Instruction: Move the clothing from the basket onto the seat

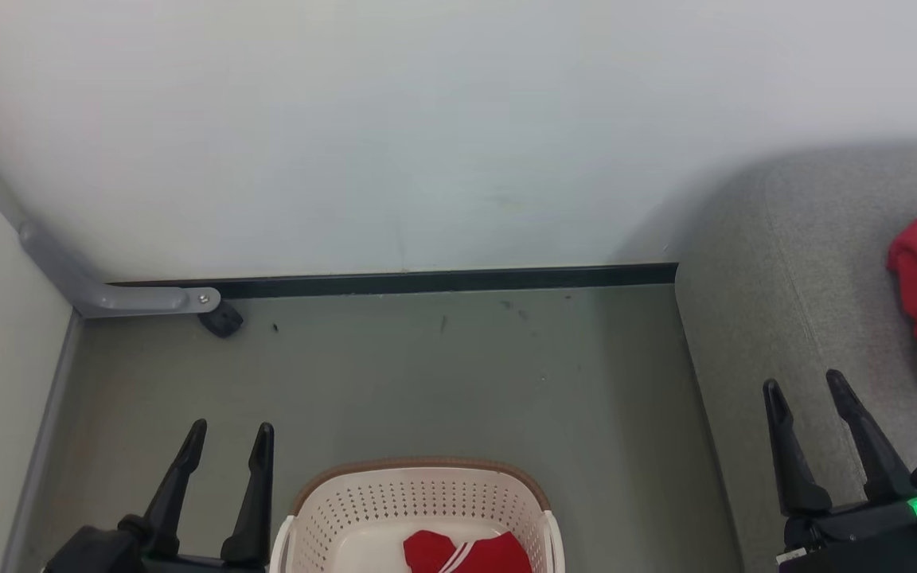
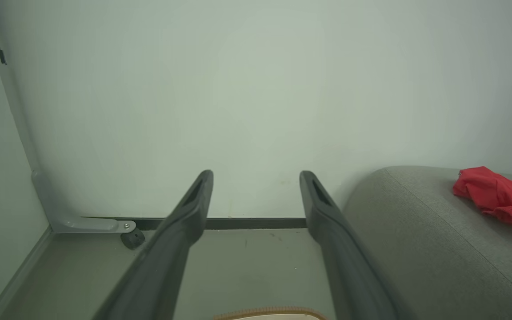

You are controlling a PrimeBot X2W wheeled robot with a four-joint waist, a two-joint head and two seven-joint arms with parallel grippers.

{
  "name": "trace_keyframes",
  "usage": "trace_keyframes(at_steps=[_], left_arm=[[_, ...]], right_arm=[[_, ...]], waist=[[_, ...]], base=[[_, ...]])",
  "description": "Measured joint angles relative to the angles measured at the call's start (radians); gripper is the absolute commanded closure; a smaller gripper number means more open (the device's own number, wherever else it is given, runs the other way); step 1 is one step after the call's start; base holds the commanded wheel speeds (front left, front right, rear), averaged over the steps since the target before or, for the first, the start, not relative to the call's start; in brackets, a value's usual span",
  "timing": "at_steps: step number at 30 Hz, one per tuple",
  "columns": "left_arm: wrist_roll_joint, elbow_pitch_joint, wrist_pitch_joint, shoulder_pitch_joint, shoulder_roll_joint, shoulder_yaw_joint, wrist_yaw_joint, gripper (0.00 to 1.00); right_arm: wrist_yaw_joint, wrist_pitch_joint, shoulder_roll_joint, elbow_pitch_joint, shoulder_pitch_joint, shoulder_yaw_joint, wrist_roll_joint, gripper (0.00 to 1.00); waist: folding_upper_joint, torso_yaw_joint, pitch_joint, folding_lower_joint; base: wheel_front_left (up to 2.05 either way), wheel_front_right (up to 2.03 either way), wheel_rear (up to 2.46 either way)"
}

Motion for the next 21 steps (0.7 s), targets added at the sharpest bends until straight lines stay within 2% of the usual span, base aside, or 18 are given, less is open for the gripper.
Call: trace_keyframes(at_steps=[11, 21], left_arm=[[0.01, -0.009, 0.048, -0.109, 0.002, -0.039, -0.029, 0.0], [0.017, 0.065, 0.108, -0.213, 0.016, -0.06, -0.055, 0.0]], right_arm=[[0.002, 0.0, 0.011, -0.032, -0.07, -0.016, -0.011, 0.0], [0.016, -0.007, 0.026, -0.062, -0.144, -0.033, -0.011, 0.0]], waist=[[0.0, -0.022, 0.127, 0.0001], [0.0001, -0.052, 0.253, 0.0001]], base=[[0.0, 0.0, 0.0], [0.0, 0.0, 0.0]])
